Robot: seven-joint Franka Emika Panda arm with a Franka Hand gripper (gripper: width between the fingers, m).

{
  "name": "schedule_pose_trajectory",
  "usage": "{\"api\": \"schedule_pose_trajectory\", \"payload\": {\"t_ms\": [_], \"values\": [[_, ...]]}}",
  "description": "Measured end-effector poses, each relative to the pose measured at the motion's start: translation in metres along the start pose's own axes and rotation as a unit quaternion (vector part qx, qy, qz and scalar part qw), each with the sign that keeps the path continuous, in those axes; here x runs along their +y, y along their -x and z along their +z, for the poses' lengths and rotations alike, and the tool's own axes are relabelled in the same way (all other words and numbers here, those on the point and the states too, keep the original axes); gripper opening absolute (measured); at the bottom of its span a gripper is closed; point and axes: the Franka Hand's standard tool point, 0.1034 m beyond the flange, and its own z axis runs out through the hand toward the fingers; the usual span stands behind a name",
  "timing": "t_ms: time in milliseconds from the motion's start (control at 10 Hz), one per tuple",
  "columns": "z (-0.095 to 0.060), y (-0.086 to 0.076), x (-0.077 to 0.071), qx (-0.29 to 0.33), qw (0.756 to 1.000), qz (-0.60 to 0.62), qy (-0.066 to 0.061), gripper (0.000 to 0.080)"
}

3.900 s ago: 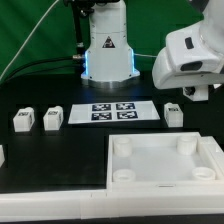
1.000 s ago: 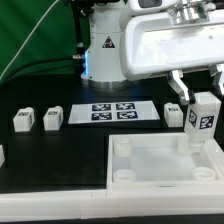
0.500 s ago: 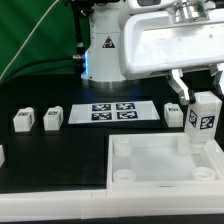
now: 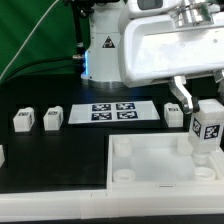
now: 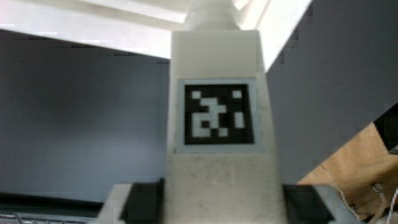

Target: Assemble one leg

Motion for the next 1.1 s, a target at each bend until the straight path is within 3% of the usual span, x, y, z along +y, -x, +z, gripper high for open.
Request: {"api": "schedule_pose_trajectory", "payload": {"t_ms": [400, 1100], "values": [[0.009, 0.012, -0.004, -0.006, 1.000, 0.000, -0.003, 0.0292], [0.022, 0.014, -0.008, 0.007, 1.000, -0.005, -0.004, 0.0292]]}}
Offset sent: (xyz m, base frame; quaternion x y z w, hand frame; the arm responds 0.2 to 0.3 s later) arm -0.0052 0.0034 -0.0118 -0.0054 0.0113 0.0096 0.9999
